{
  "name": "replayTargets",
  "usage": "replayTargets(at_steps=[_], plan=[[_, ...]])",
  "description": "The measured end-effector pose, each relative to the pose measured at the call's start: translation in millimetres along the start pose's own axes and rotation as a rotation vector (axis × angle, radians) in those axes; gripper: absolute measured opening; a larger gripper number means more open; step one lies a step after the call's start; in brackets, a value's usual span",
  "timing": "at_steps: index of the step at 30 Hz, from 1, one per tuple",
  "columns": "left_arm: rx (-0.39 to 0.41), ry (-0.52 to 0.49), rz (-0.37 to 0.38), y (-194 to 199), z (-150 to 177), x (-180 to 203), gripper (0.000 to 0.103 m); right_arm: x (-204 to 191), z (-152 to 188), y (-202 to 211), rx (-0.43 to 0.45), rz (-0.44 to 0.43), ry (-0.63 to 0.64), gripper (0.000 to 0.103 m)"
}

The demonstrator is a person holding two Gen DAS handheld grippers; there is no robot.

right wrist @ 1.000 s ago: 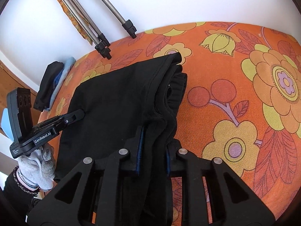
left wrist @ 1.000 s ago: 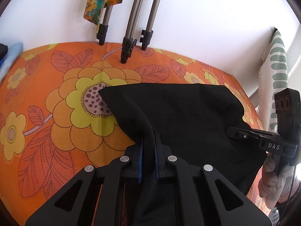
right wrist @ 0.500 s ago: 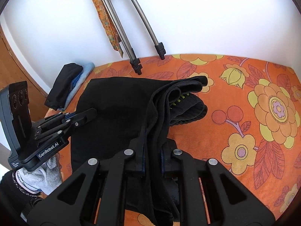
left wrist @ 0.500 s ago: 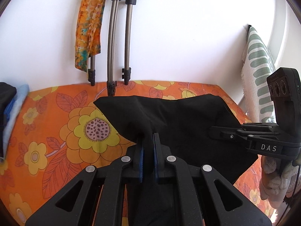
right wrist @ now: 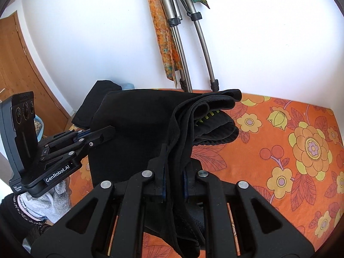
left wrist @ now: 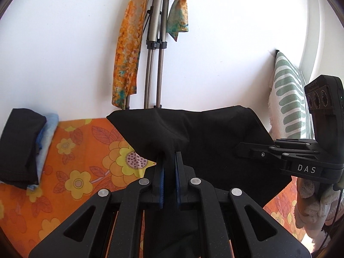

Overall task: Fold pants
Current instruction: 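Lift the folded shorts with both grippers and carry them to the clothes stack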

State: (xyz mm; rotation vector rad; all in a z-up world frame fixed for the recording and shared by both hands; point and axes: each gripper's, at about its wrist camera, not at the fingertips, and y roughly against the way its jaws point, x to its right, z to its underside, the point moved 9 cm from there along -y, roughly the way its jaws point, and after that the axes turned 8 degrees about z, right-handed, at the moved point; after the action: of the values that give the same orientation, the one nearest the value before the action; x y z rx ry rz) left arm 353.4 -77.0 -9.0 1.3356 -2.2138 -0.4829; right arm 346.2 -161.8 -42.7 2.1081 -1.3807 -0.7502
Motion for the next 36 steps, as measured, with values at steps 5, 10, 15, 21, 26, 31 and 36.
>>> replayTargets(at_steps=[5,10,15,21,26,31,36], plan=[[0.038,0.000,-0.025,38,-2,-17,0.006,-42,-9,12,0.018,-0.014,0.040,0.010],[0.076,0.022,-0.054,73,-4,-45,0.006,-91,-19,16,0.033,-0.032,0.090,0.010],[0.110,0.051,-0.090,104,-7,-86,0.006,-140,-31,6,0.038,-0.059,0.127,0.010],[0.138,0.086,-0.146,132,-13,-144,0.006,-204,-49,-21,0.036,-0.099,0.173,0.010],[0.163,0.112,-0.199,149,-26,-193,0.005,-254,-68,-50,0.047,-0.130,0.207,0.010],[0.190,0.112,-0.251,158,-46,-238,0.005,-294,-89,-85,0.051,-0.156,0.213,0.010],[0.214,0.090,-0.308,162,-67,-279,0.004,-323,-107,-121,0.054,-0.167,0.220,0.010]])
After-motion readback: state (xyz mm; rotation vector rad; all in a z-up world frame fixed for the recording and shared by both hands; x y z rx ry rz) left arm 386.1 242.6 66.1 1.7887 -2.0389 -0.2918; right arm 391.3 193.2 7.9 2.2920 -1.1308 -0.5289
